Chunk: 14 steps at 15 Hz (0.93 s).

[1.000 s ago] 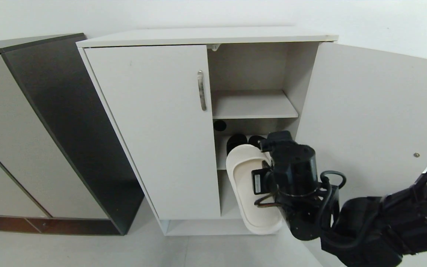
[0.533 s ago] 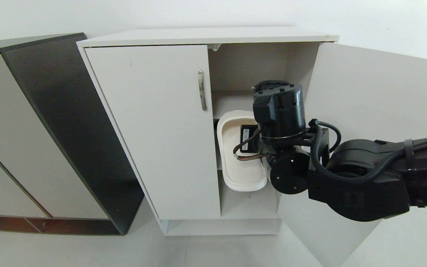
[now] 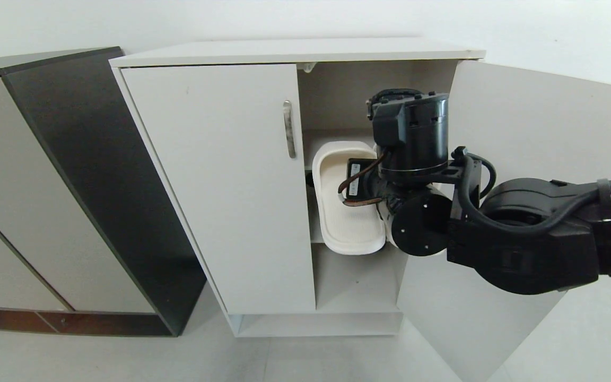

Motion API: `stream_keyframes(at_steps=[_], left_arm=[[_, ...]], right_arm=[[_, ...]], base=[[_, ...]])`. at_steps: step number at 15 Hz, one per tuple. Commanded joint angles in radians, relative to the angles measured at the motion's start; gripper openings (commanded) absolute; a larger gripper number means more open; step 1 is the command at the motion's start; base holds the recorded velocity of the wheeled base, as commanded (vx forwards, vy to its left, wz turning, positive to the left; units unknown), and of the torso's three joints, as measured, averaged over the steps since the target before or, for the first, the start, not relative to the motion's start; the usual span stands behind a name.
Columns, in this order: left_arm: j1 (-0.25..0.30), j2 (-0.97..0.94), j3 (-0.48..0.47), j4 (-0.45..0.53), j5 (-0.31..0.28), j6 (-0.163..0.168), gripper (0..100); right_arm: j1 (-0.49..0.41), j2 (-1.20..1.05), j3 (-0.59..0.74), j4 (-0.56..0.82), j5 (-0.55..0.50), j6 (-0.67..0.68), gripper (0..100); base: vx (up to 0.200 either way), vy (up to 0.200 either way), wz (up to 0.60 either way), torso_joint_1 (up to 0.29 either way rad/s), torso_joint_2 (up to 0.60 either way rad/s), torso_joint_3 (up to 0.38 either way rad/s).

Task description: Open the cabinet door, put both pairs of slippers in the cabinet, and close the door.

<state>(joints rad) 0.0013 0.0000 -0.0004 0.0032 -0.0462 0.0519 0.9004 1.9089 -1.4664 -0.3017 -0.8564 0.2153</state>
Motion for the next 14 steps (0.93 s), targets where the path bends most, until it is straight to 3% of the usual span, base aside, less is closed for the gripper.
stream_keyframes(at_steps=[1,6,14], left_arm=[[0.0,0.0,0.0,0.0,-0.001,0.0,0],[0.0,0.0,-0.001,0.001,-0.001,0.005,0],[0.0,0.0,-0.001,0.001,0.0,0.005,0]], right_arm=[[-0.002,0.005,-0.003,-0.002,0.002,0.001,0],[-0.003,-0.005,0.028,0.012,0.0,-0.004,0],[-0.008,-0.018,0.06,0.003,-0.001,-0.065,0]], base=[[0.0,0.0,0.0,0.0,0.0,0.0],[0.0,0.0,0.0,0.0,0.0,0.0],[0.2,0.0,0.0,0.002,0.0,0.005]])
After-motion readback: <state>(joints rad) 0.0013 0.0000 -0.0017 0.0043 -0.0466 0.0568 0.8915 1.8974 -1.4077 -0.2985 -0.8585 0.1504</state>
